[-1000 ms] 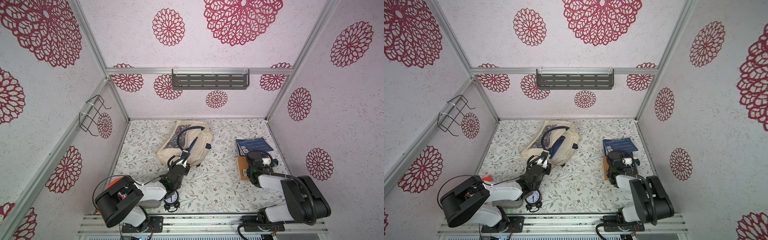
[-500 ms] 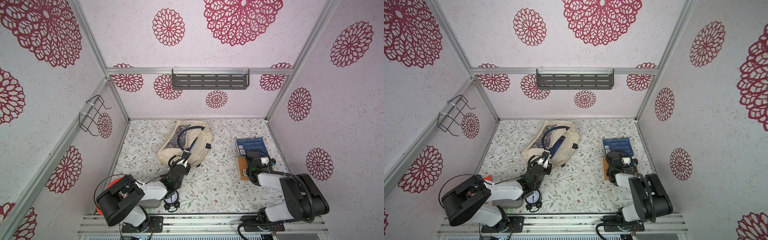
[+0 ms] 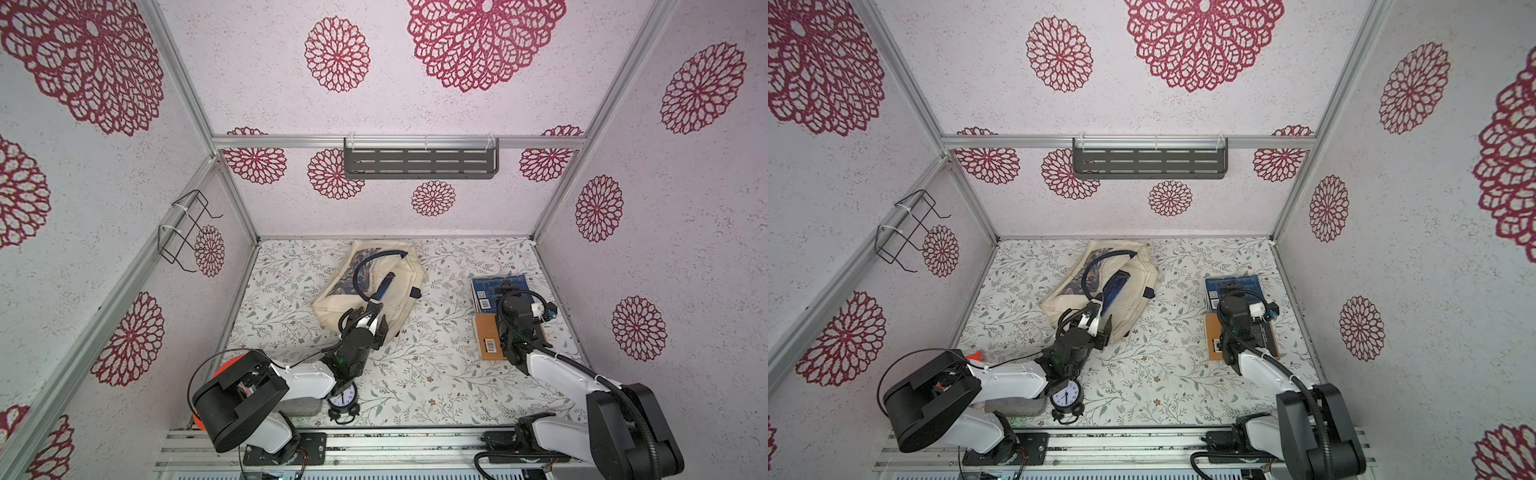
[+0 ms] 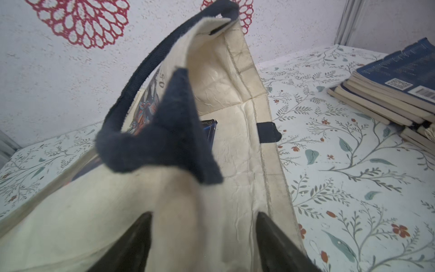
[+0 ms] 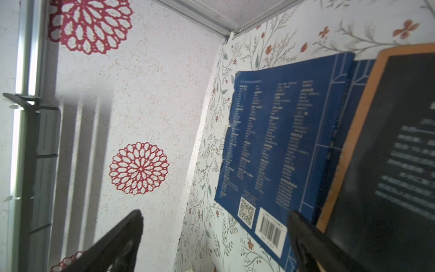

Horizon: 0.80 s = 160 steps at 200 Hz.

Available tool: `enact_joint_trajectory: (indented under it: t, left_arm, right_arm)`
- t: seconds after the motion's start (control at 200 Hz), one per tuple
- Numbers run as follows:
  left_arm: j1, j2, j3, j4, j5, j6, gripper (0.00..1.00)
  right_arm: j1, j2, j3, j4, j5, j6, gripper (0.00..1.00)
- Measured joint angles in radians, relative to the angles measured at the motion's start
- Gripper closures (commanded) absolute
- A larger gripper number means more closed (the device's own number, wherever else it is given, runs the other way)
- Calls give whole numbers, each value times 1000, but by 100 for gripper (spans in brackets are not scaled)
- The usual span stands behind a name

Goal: Take out the books from the canvas bag
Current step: Place the book on the book, then adjust the canvas bag at the center of the board.

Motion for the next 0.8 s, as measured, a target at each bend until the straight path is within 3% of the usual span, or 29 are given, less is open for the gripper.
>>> enact_joint_trajectory:
  t: [0.07,0.11,0.35,0.525,0.68,0.801]
  left_arm:
    - [-7,-1,18,-29,3,-19,3]
    - [-18,-6,24,-46,1,-26,0]
    - [-148,-114,106,-242,-16,-10,2]
    - [-276,-155,237,-396,-119,37,2]
    - [-303,-147,371,-571,-171,66,2]
    - [-290,-42,588,-737,-189,97,2]
  right_arm:
    - [5,-5,2,-25,-40,-33,1]
    - [7,-5,3,-48,-64,-53,1]
    - [48,-68,6,-174,-161,-195,1]
    - [51,-212,-34,-208,-186,-280,1]
    - [51,-327,-80,-262,-189,-351,1]
    - [51,-399,-92,-305,-178,-404,1]
